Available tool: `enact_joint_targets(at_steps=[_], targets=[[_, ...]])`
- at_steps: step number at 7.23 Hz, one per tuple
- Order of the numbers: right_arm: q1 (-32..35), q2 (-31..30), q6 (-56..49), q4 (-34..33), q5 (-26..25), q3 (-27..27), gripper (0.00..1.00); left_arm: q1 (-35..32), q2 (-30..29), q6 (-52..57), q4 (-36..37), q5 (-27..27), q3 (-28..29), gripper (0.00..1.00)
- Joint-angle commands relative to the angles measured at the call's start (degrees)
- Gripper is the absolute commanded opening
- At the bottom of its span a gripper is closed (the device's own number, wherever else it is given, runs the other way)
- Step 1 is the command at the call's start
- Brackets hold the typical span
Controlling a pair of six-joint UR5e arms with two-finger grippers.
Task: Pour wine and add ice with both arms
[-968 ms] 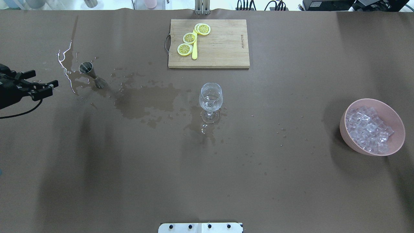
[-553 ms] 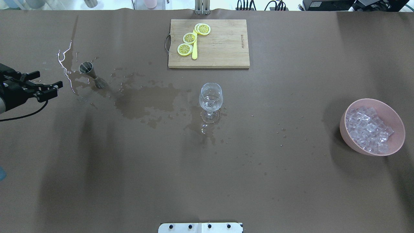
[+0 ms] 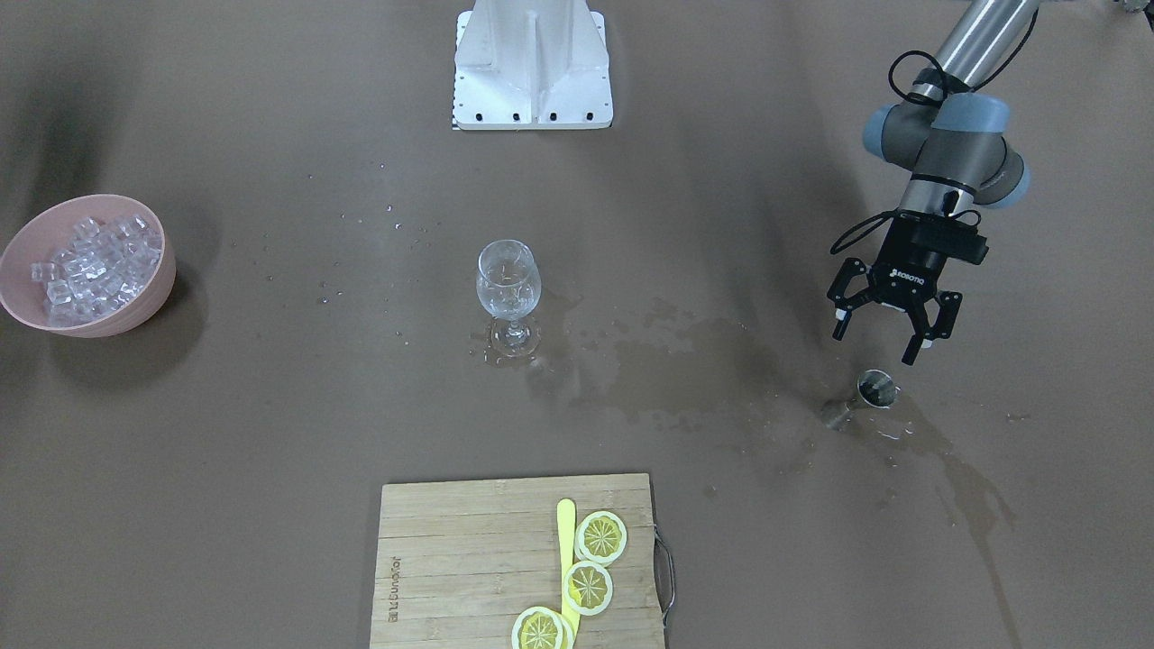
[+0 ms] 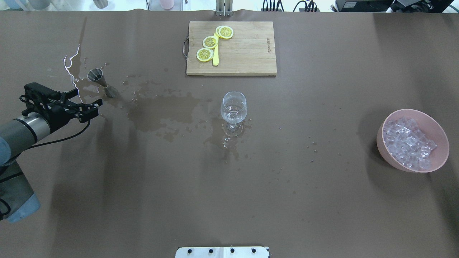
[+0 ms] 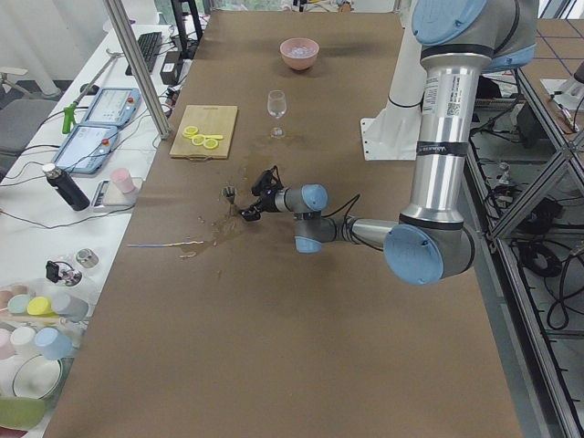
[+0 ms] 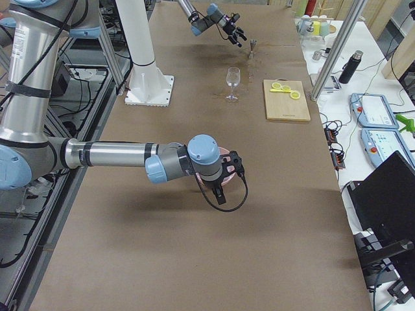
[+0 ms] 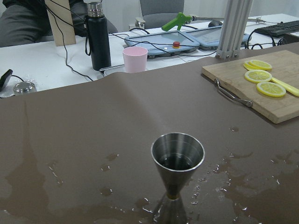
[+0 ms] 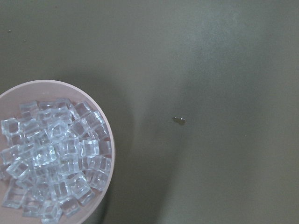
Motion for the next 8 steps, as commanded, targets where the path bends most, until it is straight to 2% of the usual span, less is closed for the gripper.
enact_joint_targets(at_steps=[1,3,8], targets=[[0.00,0.02,0.07,-0.04,0.01,-0.02,1.00,0.52,-3.51,0.08,0.14,6.86,2.32,0.98],[0.00,0.02,0.07,-0.04,-0.08,-0.11,1.00,0.60,-7.13,-0.10,0.75,8.29,4.61,0.98],[0.00,0.73,0.16,-0.04,0.28,-1.25,1.00,0.96,-9.78,0.08,1.10,8.20,8.57,0.98]])
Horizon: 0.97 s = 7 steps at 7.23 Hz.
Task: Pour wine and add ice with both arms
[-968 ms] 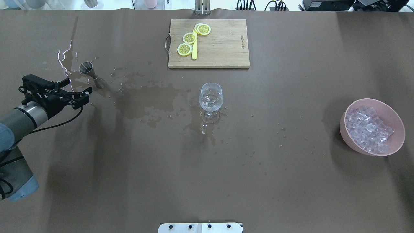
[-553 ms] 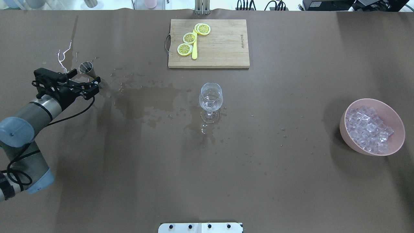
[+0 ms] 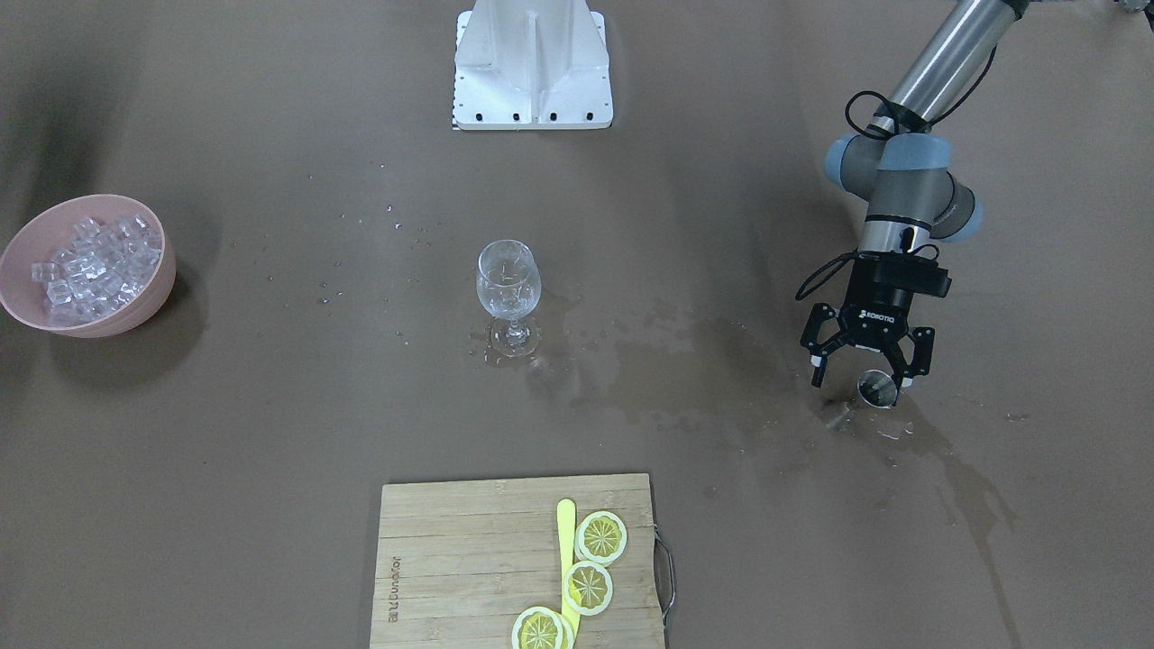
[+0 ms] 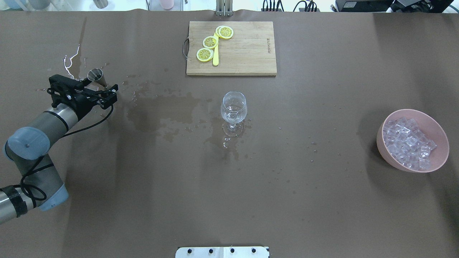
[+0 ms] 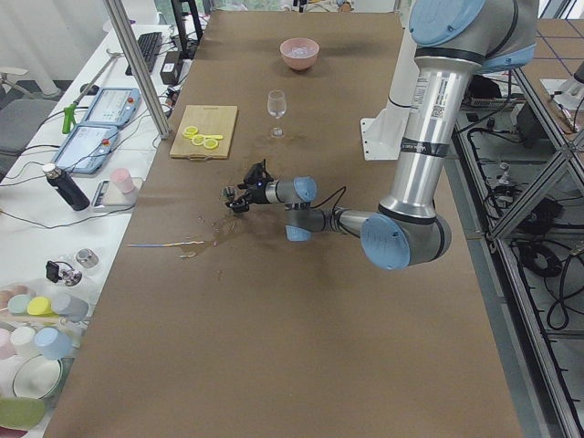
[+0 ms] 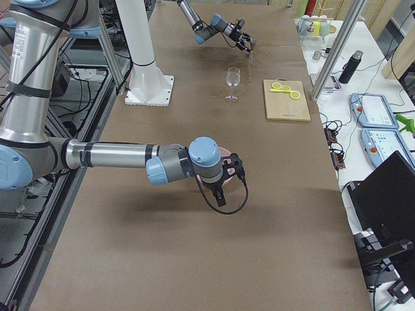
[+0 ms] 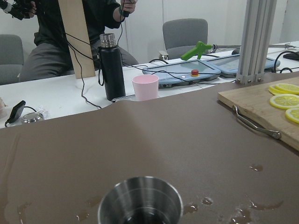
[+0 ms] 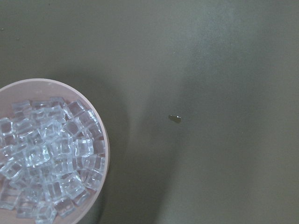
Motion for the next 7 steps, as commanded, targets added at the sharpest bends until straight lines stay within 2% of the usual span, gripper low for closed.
enact_joint_targets(at_steps=[1,7], targets=[[0.00,0.17,0.03,0.05,0.16,-0.12,1.00,0.03,-1.39,0.02,0.01,-0.01,0.99,0.98],[0.00,0.17,0.03,0.14,0.51,0.40,1.00,-1.20,-1.57,-0.68,2.30,1.84,2.75,0.97]])
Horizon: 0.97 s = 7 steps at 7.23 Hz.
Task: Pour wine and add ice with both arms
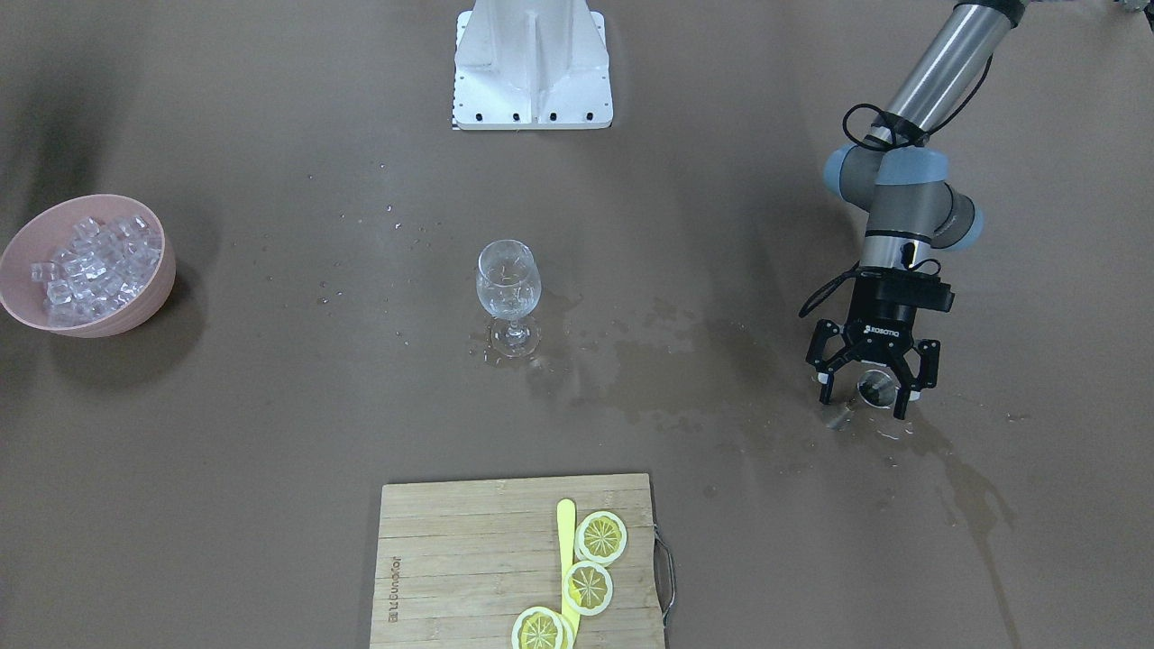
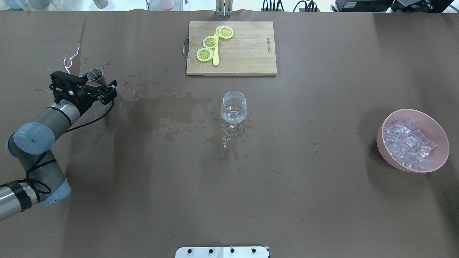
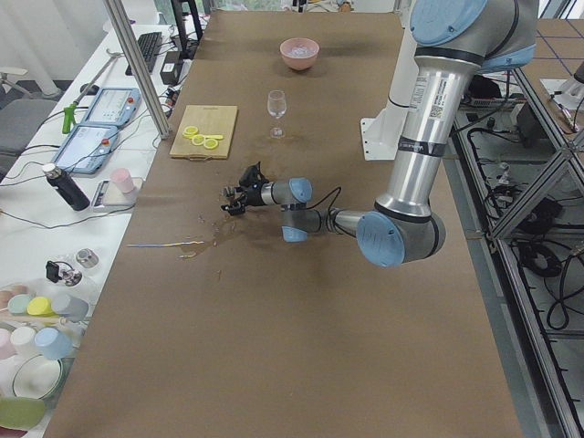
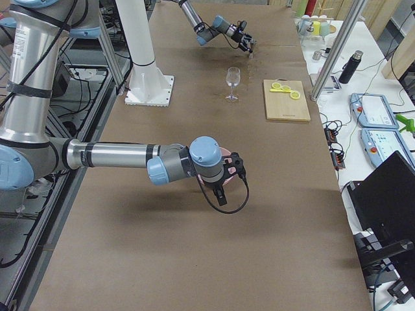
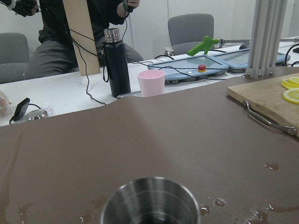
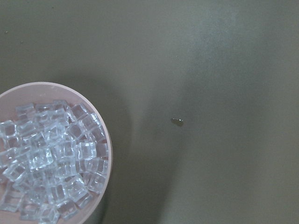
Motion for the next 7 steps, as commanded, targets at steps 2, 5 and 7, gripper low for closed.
enact_joint_targets(at_steps=[2,5,7], targets=[[0.00,0.12,0.00,0.10,0.22,0.32,1.00,-0.06,-0.85,-0.31,0.73,0.47,0.29,0.95],[0.00,0.30,0.00,0.01,0.31,0.32,1.00,-0.14,-0.76,-0.40,0.90,0.13,0.47,0.36],[0.00,0.30,0.00,0.01,0.22,0.32,1.00,-0.14,-0.68,-1.18,0.82,-0.14,0.30,0.00]])
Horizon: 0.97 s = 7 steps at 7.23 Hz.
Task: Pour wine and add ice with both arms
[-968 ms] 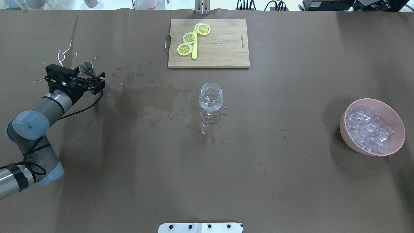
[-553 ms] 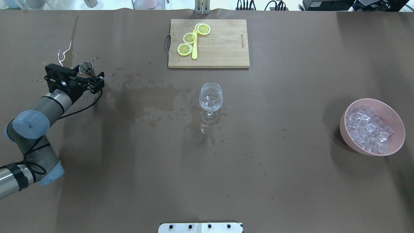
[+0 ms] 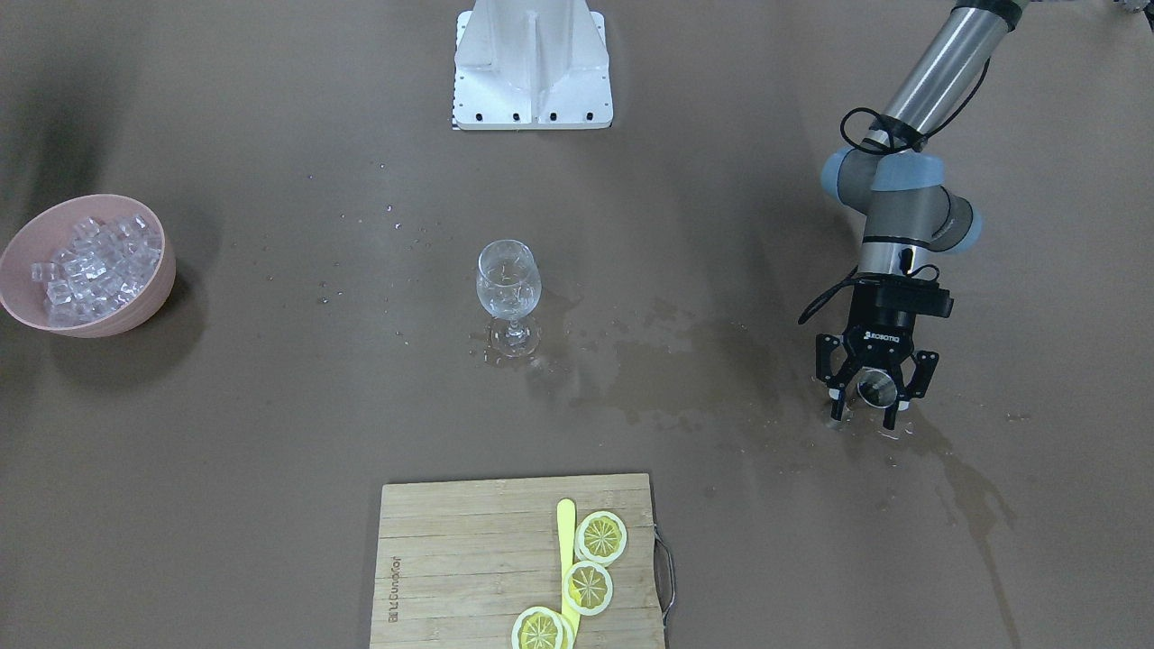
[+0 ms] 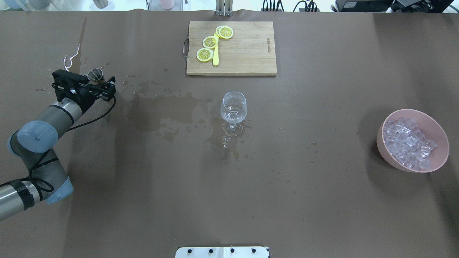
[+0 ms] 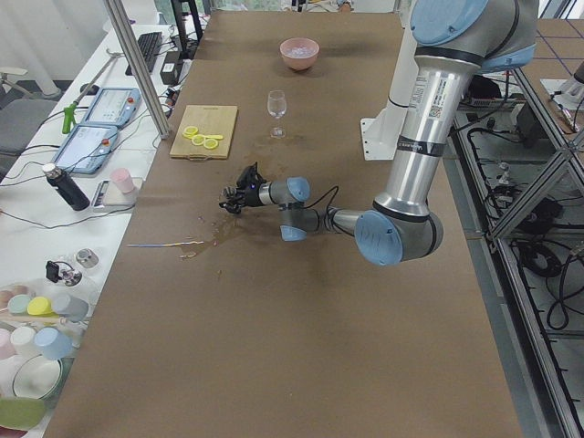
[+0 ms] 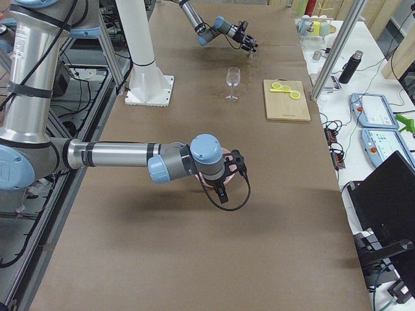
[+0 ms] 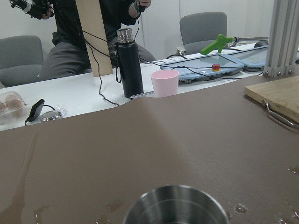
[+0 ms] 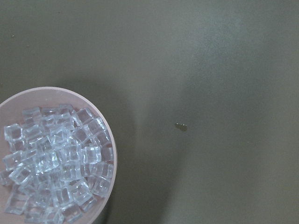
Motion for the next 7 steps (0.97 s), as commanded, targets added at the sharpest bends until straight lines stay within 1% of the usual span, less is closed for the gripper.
enact_joint_targets(at_steps=[1,3,4,7], targets=[[0.00,0.18,0.09,-0.01,-0.06,0.00,1.00,-0.01,0.16,-0.54,-0.15,-0.29,-0.31,0.00],[0.00,0.71,0.09,-0.10,-0.06,-0.35,1.00,-0.10,-0.89,-0.80,-0.33,-0.38,-1.71,0.00],[0.00,1.06,0.09,-0.10,-0.06,-0.52,1.00,-0.36,-2.03,-3.24,-0.50,-0.38,-2.67,0.00],[0.00,1.06,0.09,-0.10,-0.06,-0.53,1.00,-0.54,-2.65,-4.85,-1.03,-0.20,-9.69,0.00]])
